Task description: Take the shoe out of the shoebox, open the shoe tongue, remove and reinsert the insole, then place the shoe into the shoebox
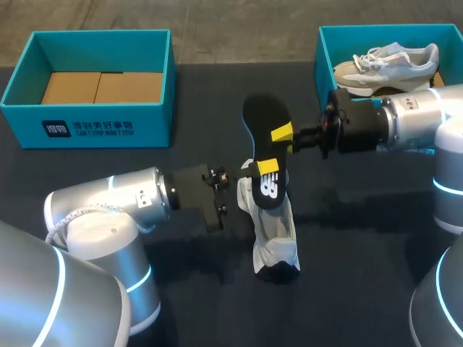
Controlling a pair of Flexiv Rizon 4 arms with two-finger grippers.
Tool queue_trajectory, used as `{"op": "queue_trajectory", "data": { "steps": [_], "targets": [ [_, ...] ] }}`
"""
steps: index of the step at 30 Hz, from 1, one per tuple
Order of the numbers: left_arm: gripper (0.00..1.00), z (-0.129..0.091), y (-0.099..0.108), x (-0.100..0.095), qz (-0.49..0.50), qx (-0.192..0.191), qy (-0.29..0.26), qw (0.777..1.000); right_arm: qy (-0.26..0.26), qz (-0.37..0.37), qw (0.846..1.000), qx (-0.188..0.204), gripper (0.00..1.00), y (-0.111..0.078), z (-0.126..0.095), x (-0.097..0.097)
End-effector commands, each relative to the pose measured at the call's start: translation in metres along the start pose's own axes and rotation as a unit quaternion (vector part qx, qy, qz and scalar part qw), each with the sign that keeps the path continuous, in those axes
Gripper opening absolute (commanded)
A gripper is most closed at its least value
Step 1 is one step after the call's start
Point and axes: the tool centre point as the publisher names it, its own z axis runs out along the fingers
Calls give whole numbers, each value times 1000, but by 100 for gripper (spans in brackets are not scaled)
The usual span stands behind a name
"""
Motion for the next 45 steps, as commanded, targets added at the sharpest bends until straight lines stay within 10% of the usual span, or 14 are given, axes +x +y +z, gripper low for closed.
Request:
{"op": "queue_trajectory", "data": {
  "steps": [1, 13, 15, 45],
  "targets": [
    [0, 2, -2, -1, 0, -1, 3, 1000, 0, 0, 1000, 1, 0, 1, 2, -1],
    [0, 4, -6, -2, -8, 7, 4, 1000, 1, 1, 1000, 0, 0, 1, 2, -1],
    [100, 4, -7, -4, -12, 10, 3, 1000, 2, 2, 1000, 0, 0, 0, 2, -3],
    [100, -110, 52, -78, -145, 165, 251, 943, -43, -8, 999, -31, 0, -17, 2, -29]
  ]
}}
